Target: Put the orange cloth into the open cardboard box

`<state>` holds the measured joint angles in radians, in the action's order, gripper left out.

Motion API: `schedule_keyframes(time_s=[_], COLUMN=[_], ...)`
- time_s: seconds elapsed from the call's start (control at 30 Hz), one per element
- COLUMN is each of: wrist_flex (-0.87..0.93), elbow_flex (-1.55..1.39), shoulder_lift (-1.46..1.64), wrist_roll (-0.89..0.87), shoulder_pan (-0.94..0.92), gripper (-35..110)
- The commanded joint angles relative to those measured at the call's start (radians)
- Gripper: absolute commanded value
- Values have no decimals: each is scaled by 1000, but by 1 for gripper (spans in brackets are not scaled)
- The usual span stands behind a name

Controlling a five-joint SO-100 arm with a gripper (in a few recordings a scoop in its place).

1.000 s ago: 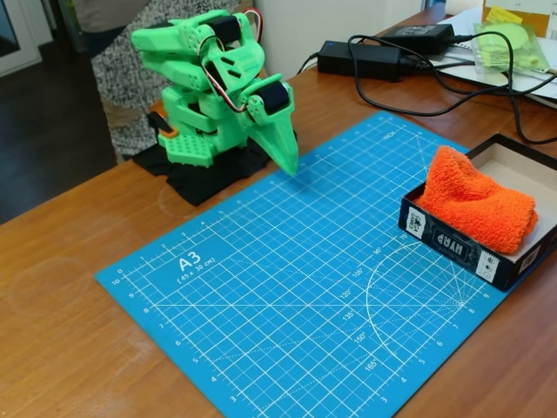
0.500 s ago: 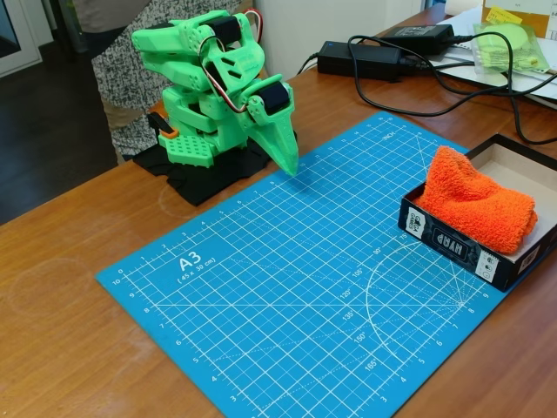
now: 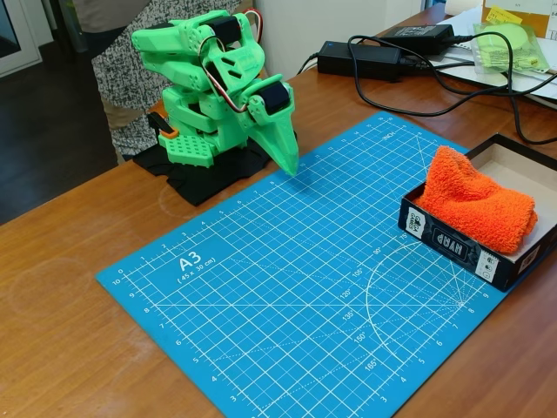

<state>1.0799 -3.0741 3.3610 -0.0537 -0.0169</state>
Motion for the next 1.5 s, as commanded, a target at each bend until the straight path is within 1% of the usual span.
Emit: schedule_keyframes(time_s=[0.0,1.47], wrist_flex=[3,-2], elbow_flex=[-9,-11], shoulder_lift=[14,14], wrist_roll=[-9,-18], shoulder_pan=[-25,9], gripper=[0,0])
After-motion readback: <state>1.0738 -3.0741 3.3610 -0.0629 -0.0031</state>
